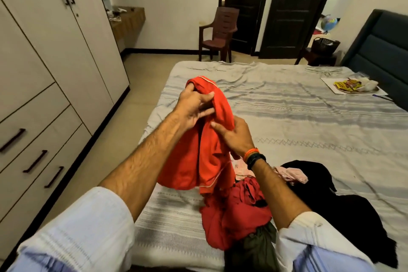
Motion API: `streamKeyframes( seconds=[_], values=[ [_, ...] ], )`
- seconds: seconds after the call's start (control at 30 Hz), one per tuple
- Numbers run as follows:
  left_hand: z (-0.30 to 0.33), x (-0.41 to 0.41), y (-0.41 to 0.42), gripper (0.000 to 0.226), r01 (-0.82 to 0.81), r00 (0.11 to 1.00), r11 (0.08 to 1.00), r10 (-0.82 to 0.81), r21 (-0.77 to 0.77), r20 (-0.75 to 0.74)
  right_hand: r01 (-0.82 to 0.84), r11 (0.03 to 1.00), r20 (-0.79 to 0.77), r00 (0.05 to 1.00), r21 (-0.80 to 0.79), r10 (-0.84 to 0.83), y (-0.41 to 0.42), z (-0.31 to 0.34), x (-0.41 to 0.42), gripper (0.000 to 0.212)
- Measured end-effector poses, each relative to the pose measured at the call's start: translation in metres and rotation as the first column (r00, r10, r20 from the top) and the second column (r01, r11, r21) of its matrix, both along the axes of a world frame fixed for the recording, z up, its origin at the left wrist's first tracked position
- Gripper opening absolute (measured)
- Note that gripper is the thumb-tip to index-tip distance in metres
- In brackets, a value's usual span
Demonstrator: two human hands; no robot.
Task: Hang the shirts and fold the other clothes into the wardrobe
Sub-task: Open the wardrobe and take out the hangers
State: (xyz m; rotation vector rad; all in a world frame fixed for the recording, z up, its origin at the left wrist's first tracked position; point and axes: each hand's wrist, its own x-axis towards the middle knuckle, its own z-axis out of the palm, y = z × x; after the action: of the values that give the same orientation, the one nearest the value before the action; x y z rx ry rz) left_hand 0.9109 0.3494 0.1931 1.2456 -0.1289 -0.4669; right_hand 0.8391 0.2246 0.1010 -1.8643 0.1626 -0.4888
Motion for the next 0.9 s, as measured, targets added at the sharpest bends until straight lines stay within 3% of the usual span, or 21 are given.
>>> streamKeyframes(
  seconds=[0.13,0.27,0.37,0.47,0.53,0.63,0.8,0.9],
  values=[
    [-0.011,-0.002,0.026,0.036,-0.046,0.999,0.999,0.046,0.012,-0.006,0.089,0.993,0.117,0.990,-0.072,-0.080,0.009,0.023,0.006,0.035],
    [-0.029,-0.001,0.050,0.024,-0.155,0.987,0.941,0.135,0.302,0.087,0.093,0.982,0.109,0.991,-0.163,-0.075,0.022,0.045,0.016,0.045],
    [-0.041,-0.001,0.060,0.044,-0.383,0.887,0.764,0.147,0.519,0.437,0.005,0.980,0.042,0.999,-0.198,0.004,0.025,0.056,0.021,0.037],
    [-0.037,0.012,0.076,0.049,-0.395,0.693,0.765,-0.115,0.509,0.711,-0.120,0.973,-0.031,0.993,-0.196,0.117,0.044,0.067,0.028,0.025],
    [-0.029,0.024,0.091,0.039,-0.306,0.648,0.768,-0.265,0.563,0.714,-0.191,0.965,-0.081,0.980,-0.179,0.180,0.054,0.074,0.036,0.027],
    [-0.026,0.043,0.113,0.024,-0.202,0.663,0.749,-0.370,0.631,0.651,-0.270,0.953,-0.205,0.949,-0.136,0.240,0.061,0.079,0.043,0.041],
    [-0.028,0.061,0.131,0.020,-0.255,0.680,0.739,-0.322,0.624,0.659,-0.338,0.921,-0.389,0.888,-0.192,0.245,0.062,0.060,0.041,0.047],
    [-0.024,0.067,0.135,0.018,-0.285,0.674,0.758,-0.276,0.586,0.685,-0.297,0.948,-0.387,0.892,-0.116,0.232,0.070,0.043,0.038,0.024]
  ],
)
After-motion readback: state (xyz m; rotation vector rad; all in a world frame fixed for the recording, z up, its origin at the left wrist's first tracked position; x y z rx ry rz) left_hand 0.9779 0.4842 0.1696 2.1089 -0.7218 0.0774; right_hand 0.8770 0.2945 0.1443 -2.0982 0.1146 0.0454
